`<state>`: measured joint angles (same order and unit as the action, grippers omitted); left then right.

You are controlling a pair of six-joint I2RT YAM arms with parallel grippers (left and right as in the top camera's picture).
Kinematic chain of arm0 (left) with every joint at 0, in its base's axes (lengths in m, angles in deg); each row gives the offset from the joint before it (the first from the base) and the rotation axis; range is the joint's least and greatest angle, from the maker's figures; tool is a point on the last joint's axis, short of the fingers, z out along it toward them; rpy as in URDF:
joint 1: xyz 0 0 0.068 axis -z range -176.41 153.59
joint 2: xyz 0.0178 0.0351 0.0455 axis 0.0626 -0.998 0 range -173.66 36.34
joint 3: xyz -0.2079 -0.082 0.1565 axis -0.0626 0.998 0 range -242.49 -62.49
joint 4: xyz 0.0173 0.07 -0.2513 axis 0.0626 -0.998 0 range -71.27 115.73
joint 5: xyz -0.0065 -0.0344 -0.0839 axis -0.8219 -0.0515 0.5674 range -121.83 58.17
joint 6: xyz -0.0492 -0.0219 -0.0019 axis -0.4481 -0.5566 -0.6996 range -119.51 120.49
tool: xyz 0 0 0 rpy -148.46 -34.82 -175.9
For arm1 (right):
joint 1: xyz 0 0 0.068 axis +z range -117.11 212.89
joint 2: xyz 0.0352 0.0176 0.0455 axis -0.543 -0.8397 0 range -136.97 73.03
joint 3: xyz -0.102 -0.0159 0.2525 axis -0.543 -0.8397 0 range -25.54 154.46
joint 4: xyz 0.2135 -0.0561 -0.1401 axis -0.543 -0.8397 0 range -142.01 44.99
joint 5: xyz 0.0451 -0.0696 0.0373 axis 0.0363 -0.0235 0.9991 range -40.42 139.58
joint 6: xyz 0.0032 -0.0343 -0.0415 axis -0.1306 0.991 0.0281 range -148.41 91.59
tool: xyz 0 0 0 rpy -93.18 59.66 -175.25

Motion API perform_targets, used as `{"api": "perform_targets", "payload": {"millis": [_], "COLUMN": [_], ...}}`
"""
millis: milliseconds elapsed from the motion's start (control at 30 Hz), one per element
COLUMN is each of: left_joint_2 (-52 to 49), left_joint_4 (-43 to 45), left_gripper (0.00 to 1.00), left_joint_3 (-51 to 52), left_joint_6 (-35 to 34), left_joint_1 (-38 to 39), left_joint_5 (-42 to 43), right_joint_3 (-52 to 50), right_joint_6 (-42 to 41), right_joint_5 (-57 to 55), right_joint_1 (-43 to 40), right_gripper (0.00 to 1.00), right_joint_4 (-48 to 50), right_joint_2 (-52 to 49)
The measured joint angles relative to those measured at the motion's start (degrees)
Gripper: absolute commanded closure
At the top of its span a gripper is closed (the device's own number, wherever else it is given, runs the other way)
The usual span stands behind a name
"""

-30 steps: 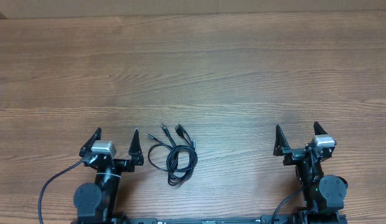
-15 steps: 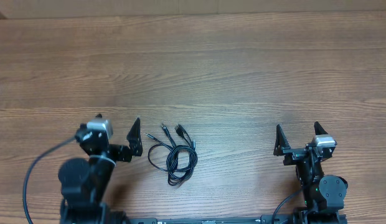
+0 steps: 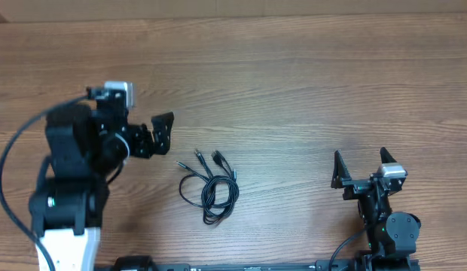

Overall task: Untangle cables
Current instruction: 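Move the left gripper forward over the black cable bundle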

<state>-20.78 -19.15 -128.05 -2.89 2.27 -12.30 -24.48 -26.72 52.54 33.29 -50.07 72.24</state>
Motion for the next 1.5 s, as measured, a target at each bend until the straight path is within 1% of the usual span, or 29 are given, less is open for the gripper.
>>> {"api": "perform_targets", "payload": {"millis": [133, 233, 467, 667, 1067, 1367, 1433, 1500], "left_joint_2": [-6.8, -11.0, -19.7, -24.3, -32.5, -37.7, -38.2, -38.2], "left_joint_4": [-5.4, -7.3, -10.5, -11.3, -11.5, -18.7, -20.0, -21.7], "left_gripper": [0.00, 0.00, 0.00, 0.00, 0.00, 0.00, 0.00, 0.00], "left_joint_3": [-5.9, -7.8, -8.1, -8.1, -8.1, -8.2, -8.2, -8.2], "left_joint_6": [2.4, 3.2, 6.3, 7.7, 8.1, 8.4, 9.7, 12.6], "left_joint_1": [2.5, 5.1, 13.7, 19.2, 20.0, 20.0, 20.0, 20.1], "left_joint_5": [-0.2, -1.5, -3.3, -3.5, -3.5, -3.5, -3.5, -3.5], "right_joint_3": [0.0, 0.0, 0.0, 0.0, 0.0, 0.0, 0.0, 0.0], "right_joint_6": [0.0, 0.0, 0.0, 0.0, 0.0, 0.0, 0.0, 0.0], "right_joint_5": [0.0, 0.0, 0.0, 0.0, 0.0, 0.0, 0.0, 0.0], "right_joint_1": [0.0, 0.0, 0.0, 0.0, 0.0, 0.0, 0.0, 0.0], "right_gripper": [0.00, 0.00, 0.00, 0.00, 0.00, 0.00, 0.00, 0.00], "right_joint_4": [0.0, 0.0, 0.0, 0.0, 0.0, 0.0, 0.0, 0.0], "right_joint_2": [0.0, 0.0, 0.0, 0.0, 0.0, 0.0, 0.0, 0.0]}}
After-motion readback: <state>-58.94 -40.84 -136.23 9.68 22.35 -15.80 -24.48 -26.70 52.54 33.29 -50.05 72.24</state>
